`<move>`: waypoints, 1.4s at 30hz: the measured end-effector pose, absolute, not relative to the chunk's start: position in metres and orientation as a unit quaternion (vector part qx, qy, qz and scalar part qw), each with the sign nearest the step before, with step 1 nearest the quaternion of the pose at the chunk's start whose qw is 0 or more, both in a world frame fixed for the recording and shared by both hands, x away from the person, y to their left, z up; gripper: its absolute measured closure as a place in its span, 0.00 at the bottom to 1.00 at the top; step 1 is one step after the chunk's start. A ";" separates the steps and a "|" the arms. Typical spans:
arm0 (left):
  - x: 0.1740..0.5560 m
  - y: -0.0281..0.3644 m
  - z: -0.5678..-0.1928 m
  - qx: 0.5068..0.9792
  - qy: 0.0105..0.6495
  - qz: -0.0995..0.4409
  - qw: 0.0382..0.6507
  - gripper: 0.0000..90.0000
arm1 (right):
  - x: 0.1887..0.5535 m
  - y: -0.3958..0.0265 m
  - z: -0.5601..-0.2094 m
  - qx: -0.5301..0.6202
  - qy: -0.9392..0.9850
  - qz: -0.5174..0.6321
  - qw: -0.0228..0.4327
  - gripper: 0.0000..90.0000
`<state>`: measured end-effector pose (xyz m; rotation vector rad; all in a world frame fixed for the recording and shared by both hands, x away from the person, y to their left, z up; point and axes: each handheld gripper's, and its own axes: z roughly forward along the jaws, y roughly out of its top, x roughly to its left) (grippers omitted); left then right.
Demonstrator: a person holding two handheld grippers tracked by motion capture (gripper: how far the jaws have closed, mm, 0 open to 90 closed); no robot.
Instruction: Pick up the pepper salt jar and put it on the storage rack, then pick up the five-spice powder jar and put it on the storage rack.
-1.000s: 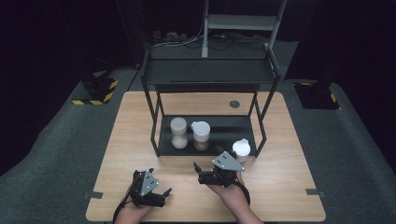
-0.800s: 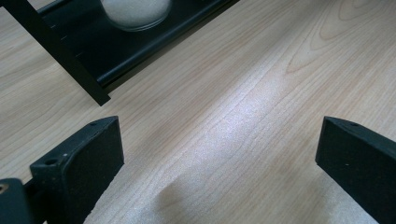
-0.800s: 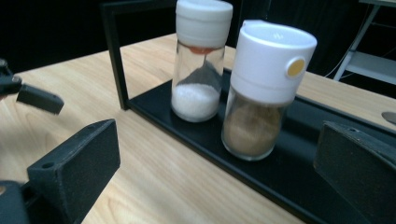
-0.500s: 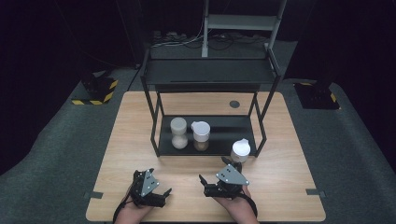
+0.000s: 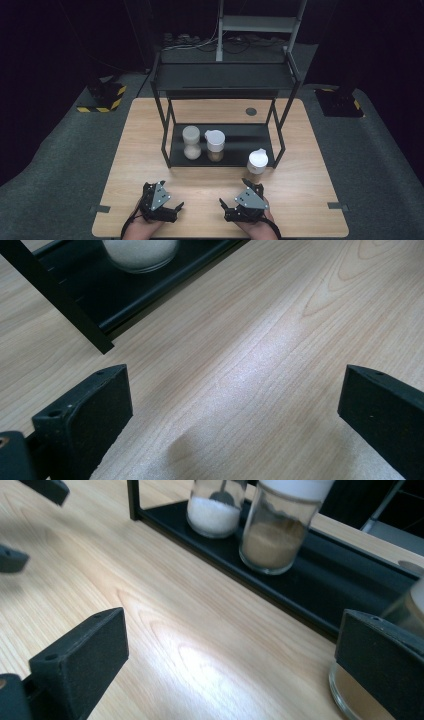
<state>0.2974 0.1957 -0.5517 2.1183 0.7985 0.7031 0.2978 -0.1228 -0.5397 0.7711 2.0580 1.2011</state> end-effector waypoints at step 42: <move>0.298 0.191 -0.553 0.841 0.298 0.269 0.363 0.01 | 0.286 -0.136 -0.543 0.266 0.786 0.453 0.326 0.00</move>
